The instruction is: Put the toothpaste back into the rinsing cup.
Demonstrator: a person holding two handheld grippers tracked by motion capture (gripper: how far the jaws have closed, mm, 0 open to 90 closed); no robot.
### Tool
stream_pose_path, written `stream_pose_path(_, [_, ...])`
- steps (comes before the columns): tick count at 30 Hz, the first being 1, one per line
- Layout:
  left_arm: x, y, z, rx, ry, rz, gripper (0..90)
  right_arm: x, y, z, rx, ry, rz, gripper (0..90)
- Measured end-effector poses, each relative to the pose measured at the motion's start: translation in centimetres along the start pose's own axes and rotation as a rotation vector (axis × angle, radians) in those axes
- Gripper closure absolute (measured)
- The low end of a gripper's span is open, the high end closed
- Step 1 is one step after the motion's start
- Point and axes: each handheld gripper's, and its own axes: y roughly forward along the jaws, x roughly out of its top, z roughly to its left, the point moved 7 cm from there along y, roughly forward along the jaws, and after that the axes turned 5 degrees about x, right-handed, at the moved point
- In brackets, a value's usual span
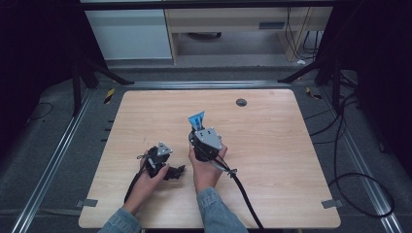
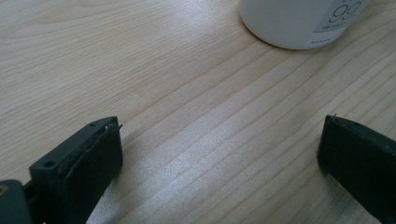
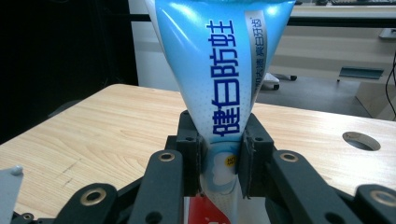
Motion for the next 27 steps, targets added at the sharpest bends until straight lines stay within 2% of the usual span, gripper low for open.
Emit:
stream_pose_path(6, [0.01,0.01,0.00,0.000,-0.001,-0.001,0.0,-0.50,-0.02,-0.17,-0.009,0.014,0.007,73.1])
stream_pose_path(27, [0.00,0.01,0.00,0.001,-0.001,-0.001,0.0,-0.43,0.04,-0.41,-0.026,0.029,0.012,72.1])
